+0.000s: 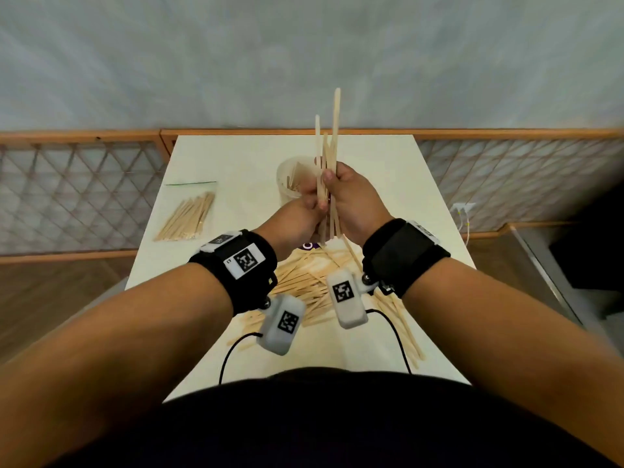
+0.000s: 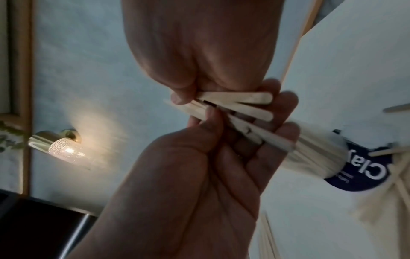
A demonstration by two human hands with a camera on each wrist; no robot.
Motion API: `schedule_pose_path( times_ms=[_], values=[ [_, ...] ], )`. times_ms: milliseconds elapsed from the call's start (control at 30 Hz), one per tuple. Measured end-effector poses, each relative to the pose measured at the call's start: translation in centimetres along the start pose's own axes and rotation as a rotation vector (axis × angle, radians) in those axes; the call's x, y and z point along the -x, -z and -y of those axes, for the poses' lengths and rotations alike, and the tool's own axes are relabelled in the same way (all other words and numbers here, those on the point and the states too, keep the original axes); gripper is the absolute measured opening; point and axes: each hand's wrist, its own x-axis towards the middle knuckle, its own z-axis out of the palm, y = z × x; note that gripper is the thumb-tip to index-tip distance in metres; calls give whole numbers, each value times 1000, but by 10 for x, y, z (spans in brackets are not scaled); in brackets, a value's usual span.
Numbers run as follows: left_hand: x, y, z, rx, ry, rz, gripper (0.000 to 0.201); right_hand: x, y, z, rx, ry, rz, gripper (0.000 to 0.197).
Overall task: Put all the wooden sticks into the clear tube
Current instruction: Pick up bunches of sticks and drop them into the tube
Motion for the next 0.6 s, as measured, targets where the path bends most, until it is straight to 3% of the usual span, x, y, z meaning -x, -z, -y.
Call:
schedule_pose_path(
  times_ms=[167, 333, 467, 600],
  values=[
    [0, 5, -3, 481, 119, 26, 27, -4, -9, 25, 87, 126, -69, 19],
    [-1, 9, -11, 895, 424, -76, 59, -5, -17, 45, -36, 243, -79, 15],
    [5, 6, -19, 1033, 408, -151, 45, 3, -28, 37, -4, 245, -31, 15],
    [9, 7, -21, 995, 416, -185, 32, 7, -30, 37, 67, 275, -46, 17]
  ],
)
